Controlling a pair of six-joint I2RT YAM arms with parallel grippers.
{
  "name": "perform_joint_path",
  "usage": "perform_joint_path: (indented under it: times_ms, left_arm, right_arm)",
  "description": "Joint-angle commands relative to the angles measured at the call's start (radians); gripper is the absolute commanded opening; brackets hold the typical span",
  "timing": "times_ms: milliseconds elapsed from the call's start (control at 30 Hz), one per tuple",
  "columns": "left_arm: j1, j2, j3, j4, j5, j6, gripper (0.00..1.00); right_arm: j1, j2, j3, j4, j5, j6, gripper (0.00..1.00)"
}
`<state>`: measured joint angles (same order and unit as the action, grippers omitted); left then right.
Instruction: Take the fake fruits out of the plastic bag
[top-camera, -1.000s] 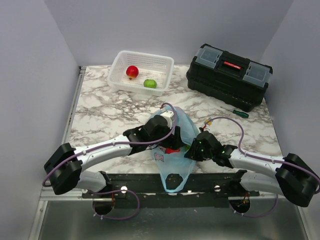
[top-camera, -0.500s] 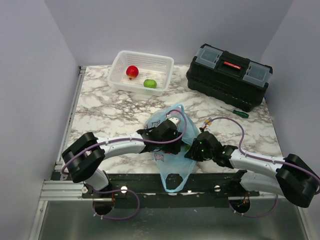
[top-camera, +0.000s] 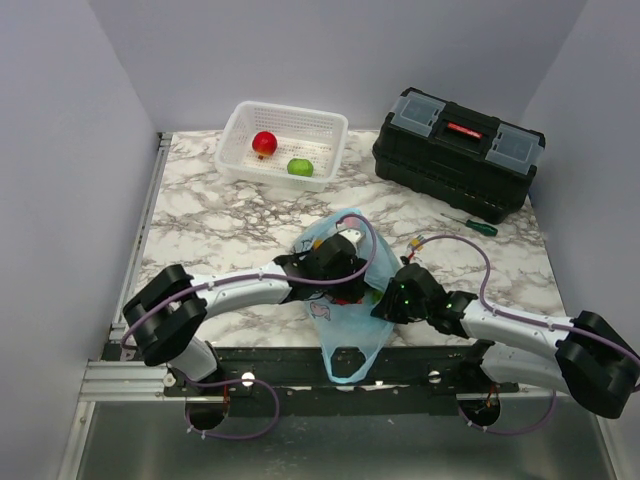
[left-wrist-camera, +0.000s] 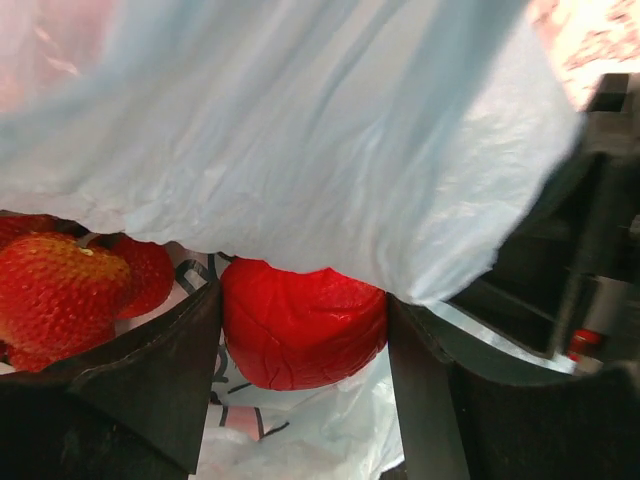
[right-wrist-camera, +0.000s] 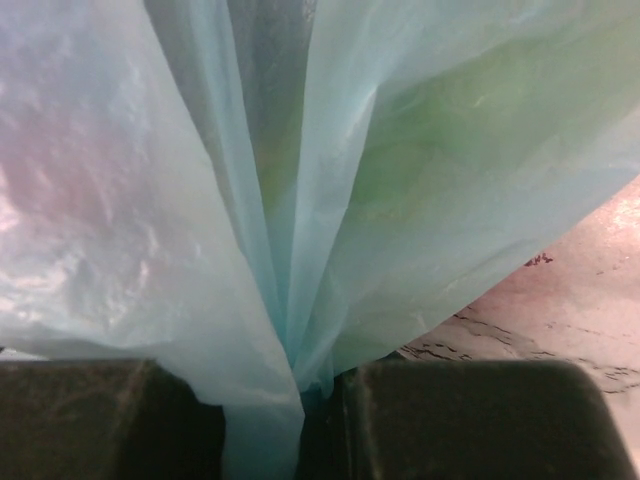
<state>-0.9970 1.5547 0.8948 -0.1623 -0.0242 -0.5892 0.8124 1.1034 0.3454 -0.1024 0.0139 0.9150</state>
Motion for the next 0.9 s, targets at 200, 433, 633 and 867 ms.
perform_joint_path:
  times_ms: [200, 433, 633, 867]
  left_arm:
    - [-0.006, -0.269, -0.016, 0.043, 0.069, 0.026, 0.39]
    - [0.000, -0.497, -0.064, 0.056, 0.101, 0.067, 0.37]
    - [0.071, -0.696, -0.068, 0.010, 0.089, 0.096, 0.27]
    - [0.265, -0.781, 0.013, -0.124, 0.035, 0.120, 0.18]
  right_arm:
    - [0.005, 0.025, 0.003, -0.052, 0.048, -0.021, 0.18]
    - [0.005, -0.029, -0.021, -0.059, 0.083, -0.008, 0.18]
    - [0.005, -0.025, -0.011, -0.064, 0.086, -0.013, 0.17]
    - [0.005, -0.032, -0.012, -0.069, 0.098, -0.019, 0.17]
